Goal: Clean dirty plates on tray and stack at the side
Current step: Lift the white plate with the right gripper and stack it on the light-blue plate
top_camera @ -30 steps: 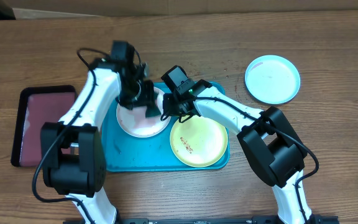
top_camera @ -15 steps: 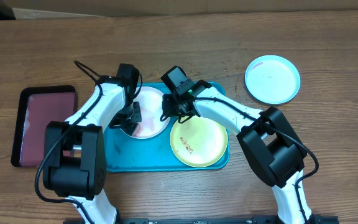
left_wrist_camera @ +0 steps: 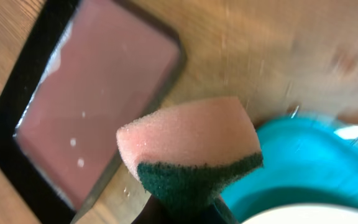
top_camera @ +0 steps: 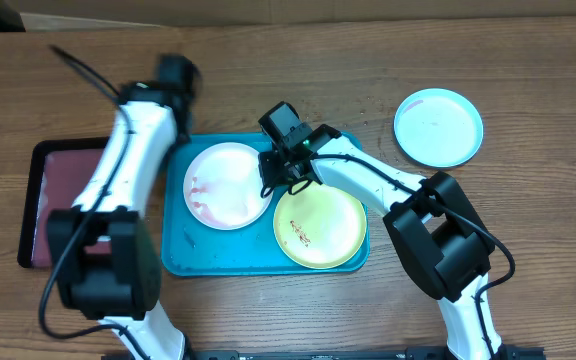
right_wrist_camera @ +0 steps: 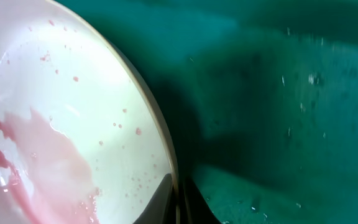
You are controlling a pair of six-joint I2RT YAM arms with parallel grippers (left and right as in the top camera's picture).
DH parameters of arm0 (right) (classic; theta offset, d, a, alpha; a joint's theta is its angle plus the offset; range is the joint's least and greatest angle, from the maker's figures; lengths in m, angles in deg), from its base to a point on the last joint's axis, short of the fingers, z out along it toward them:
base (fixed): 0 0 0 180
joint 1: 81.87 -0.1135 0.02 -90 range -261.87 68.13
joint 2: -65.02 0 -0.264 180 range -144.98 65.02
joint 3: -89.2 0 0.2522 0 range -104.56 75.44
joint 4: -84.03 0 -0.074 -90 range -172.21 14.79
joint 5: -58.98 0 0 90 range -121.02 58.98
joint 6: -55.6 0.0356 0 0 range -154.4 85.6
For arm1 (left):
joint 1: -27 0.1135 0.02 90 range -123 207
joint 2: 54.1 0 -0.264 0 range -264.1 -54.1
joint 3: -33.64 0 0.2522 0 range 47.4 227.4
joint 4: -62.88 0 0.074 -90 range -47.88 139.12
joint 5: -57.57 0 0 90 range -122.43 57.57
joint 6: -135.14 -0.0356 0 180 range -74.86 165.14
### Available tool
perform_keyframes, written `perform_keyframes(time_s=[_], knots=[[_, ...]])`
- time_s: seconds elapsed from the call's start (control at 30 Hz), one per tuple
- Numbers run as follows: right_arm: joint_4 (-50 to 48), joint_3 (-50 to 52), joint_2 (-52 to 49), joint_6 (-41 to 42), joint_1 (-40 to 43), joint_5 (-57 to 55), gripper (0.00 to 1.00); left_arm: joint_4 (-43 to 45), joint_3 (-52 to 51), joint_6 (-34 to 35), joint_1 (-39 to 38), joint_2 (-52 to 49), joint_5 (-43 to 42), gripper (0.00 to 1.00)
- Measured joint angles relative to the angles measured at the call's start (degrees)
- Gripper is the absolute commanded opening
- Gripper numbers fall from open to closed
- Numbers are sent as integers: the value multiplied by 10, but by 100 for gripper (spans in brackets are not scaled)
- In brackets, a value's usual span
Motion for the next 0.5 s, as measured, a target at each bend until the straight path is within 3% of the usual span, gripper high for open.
perform_keyframes(time_s=[0.17, 0.27, 0.37, 0.5], knots=[[3, -12, 47, -61, 0, -29, 4, 2, 37, -1, 114, 54, -136, 4], [-3, -21, 97, -102, -1, -86, 4, -50, 45, -2, 206, 79, -221, 4], [-12, -27, 146, -167, -7, -161, 4, -111, 42, -2, 285, 82, -263, 4], [-37, -34, 177, -255, -31, -270, 4, -111, 21, -2, 355, 82, -299, 4]])
